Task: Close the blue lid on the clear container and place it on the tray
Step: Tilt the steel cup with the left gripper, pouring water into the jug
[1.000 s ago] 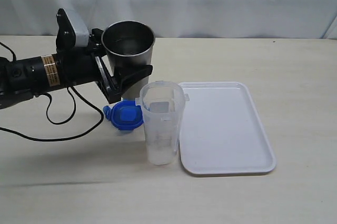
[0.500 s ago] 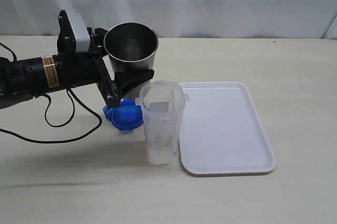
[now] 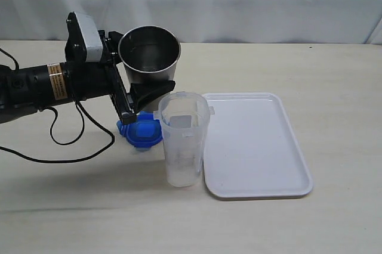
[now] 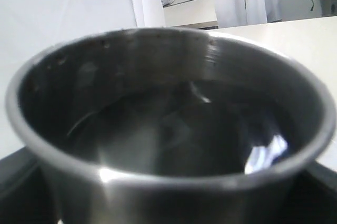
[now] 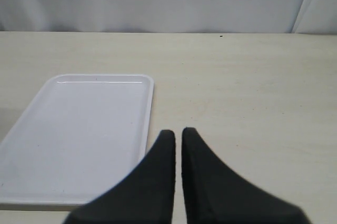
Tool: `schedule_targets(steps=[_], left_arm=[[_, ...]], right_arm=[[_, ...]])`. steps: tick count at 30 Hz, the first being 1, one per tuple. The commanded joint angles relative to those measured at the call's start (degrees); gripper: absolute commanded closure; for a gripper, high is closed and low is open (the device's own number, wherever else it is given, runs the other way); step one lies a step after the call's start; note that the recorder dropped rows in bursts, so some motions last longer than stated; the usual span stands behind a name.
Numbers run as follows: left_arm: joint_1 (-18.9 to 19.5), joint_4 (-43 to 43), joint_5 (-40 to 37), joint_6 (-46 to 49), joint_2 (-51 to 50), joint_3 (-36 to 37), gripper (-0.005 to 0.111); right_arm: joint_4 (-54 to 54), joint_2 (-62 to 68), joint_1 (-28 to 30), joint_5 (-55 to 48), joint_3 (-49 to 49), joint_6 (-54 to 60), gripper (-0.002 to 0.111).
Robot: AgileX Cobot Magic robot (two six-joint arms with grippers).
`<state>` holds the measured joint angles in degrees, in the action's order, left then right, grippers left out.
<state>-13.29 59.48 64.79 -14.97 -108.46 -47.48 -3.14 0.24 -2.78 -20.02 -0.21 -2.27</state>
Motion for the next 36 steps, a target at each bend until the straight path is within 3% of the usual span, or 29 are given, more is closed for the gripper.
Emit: schedule_targets(steps=[1, 11, 16, 36], left_arm=[[-0.1, -2.1, 5.2, 1.6, 1.2, -0.7, 0.107], [-0.1, -5.4, 5.2, 0.7, 1.2, -0.7, 0.107], [-0.1, -5.2, 5.2, -4.9, 1.2, -2.1, 0.107], [-2.1, -2.9, 4.4, -2.3, 1.2, -2.6, 0.107]], right_arm=[[-0.1, -0.2, 0.2, 0.2, 0.2, 0.0, 0.104], [-0.1, -0.2, 0.2, 0.2, 0.2, 0.0, 0.104], [-0.1, -0.2, 0.2, 0.2, 0.2, 0.0, 0.104], [0.0, -0.2, 0.2, 0.2, 0.2, 0.0, 0.104]])
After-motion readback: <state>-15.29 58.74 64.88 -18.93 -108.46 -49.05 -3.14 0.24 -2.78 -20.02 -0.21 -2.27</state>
